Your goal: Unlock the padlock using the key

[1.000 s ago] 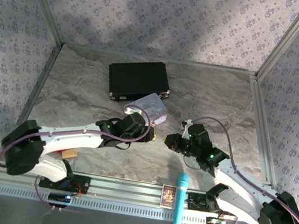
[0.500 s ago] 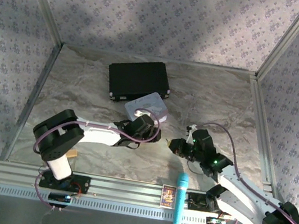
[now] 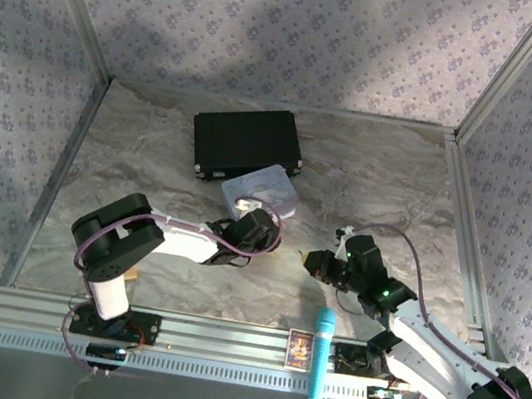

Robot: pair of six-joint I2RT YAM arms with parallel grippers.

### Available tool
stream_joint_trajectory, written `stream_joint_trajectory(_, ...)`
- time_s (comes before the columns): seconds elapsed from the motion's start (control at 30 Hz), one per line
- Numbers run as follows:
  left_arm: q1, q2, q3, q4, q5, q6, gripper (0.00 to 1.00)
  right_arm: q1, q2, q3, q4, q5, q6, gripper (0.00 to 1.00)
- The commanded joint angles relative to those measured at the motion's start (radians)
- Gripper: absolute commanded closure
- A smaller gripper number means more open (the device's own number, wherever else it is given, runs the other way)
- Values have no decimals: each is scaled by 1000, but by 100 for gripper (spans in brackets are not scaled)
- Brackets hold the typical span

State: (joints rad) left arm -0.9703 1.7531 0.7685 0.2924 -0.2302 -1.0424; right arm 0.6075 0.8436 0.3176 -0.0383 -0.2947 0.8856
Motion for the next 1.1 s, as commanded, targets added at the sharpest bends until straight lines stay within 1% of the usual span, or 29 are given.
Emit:
stream_joint_trajectory(0.0, 0, 49, -3, 20, -27, -40, 61, -8, -15, -9, -7, 4, 14, 100)
stream_joint_trajectory(0.17, -17, 54, 17, -15, -55, -49, 73, -8, -8, -27, 31, -6, 28, 100)
stream_joint_trajectory(0.27, -19, 48, 22, -35, -61, -58, 75, -9, 4, -37, 52, -14, 33, 100)
stream_joint_trajectory(0.4, -24, 48, 22, -44, -64, -79, 81, -9, 34, -54, 117, -40, 49, 100)
stream_joint_trajectory(0.5, -24, 44, 22, -63, -58, -119, 86, -7, 94, -52, 172, -73, 55, 100)
stream_joint_trajectory(0.7, -24, -16, -1, -57, -20, -244, 89, -14, 257, -72, 434, -203, 124, 100)
stream_joint_trajectory(0.87, -22, -92, 3, -112, -40, -363, 90, -75, 371, -67, 599, -342, 180, 100)
stream_joint_trajectory(0.97, -22, -109, -2, -93, -50, -416, 91, -110, 462, -60, 703, -418, 230, 100)
stream_joint_trajectory(1.0, -21, -110, 1, -92, -50, -425, 91, -114, 489, -56, 726, -433, 248, 100)
stream_joint_trajectory(1.07, -19, -106, -11, -78, -44, -485, 91, -114, 557, -42, 786, -458, 285, 100)
